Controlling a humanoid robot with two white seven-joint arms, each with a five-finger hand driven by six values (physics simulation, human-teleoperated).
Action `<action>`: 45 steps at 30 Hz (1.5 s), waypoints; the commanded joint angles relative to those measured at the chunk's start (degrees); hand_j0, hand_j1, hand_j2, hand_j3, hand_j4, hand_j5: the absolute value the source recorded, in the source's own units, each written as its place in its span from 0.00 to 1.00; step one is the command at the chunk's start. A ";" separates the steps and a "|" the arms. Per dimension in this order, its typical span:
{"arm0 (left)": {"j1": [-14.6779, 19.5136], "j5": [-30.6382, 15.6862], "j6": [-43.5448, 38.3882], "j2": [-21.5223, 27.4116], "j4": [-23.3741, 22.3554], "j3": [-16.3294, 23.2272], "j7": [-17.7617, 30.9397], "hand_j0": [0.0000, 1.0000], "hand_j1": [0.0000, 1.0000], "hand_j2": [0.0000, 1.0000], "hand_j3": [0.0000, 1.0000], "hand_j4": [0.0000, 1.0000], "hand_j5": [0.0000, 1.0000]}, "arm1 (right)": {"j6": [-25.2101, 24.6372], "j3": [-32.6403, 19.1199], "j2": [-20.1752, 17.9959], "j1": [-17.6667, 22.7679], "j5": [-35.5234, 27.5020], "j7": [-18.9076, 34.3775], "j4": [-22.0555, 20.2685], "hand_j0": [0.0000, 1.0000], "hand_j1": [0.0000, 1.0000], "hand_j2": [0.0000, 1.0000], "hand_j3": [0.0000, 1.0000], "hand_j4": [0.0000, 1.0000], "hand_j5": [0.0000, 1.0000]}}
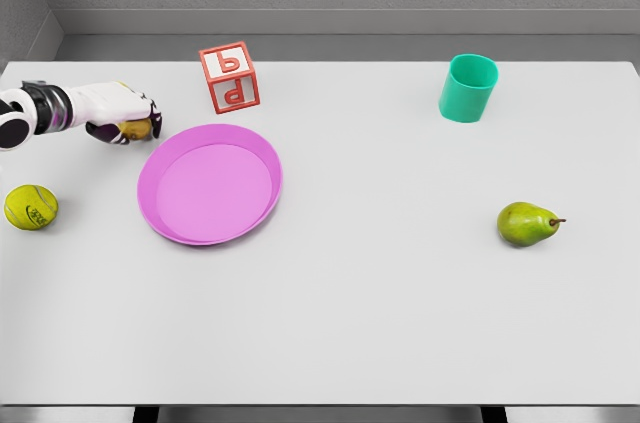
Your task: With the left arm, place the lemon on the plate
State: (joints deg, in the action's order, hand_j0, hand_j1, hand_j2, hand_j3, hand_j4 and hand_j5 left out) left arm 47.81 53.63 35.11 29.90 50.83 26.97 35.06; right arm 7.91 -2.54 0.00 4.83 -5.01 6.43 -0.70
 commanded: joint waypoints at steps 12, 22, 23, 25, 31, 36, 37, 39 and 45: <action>0.70 -8.10 -0.11 0.16 2.25 -0.07 -0.06 0.54 0.54 0.54 0.54 0.54 0.54 | 0.00 0.00 0.00 0.00 0.00 0.08 0.00 1.00 1.00 1.00 1.00 1.00 1.00; -6.59 -19.26 -0.11 5.42 23.43 0.46 -0.06 0.47 0.47 0.47 0.47 0.47 0.47 | 0.00 0.00 0.00 0.00 0.00 0.08 0.00 1.00 1.00 1.00 1.00 1.00 1.00; -8.52 -20.84 -0.11 7.27 26.85 0.46 -0.06 0.47 0.47 0.47 0.47 0.47 0.47 | 0.00 0.00 0.00 0.00 0.00 0.08 0.00 1.00 1.00 1.00 1.00 1.00 1.00; -10.81 -25.49 -0.11 12.54 34.15 0.10 -0.06 0.46 0.46 0.46 0.46 0.46 0.46 | 0.00 0.00 0.00 0.00 0.00 -0.01 0.00 1.00 1.00 1.00 1.00 1.00 1.00; -12.22 -28.76 -0.11 15.19 35.39 0.46 -0.06 0.58 0.58 0.58 0.58 0.58 0.58 | 0.00 0.00 0.00 0.00 0.00 0.08 0.00 1.00 1.00 1.00 1.00 1.00 1.00; -12.74 -28.85 -0.11 11.15 35.65 2.83 -0.06 0.53 0.53 0.53 0.53 0.53 0.53 | 0.00 0.00 0.00 0.00 0.00 0.08 0.00 1.00 1.00 1.00 1.00 1.00 1.00; -12.57 -28.85 -0.11 10.62 36.00 3.36 -0.06 0.53 0.53 0.53 0.53 0.53 0.53 | 0.00 0.00 0.00 0.00 0.00 -0.01 0.00 1.00 1.00 1.00 1.00 1.00 1.00; -12.39 -28.85 -0.11 9.56 36.79 3.44 -0.06 0.52 0.52 0.52 0.52 0.52 0.52 | 0.00 0.00 0.00 0.00 0.00 -0.01 0.00 1.00 1.00 1.00 1.00 1.00 1.00; -12.39 -28.49 -0.11 9.91 32.84 3.09 -0.06 1.00 1.00 1.00 1.00 1.00 1.00 | 0.00 0.00 0.00 0.00 0.00 -0.01 0.00 1.00 1.00 1.00 1.00 1.00 1.00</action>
State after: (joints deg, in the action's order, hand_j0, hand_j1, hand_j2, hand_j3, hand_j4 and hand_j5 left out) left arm 35.42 25.35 35.15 39.84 85.23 30.28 35.02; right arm 7.91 -2.54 0.00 4.83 -5.01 6.46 -0.70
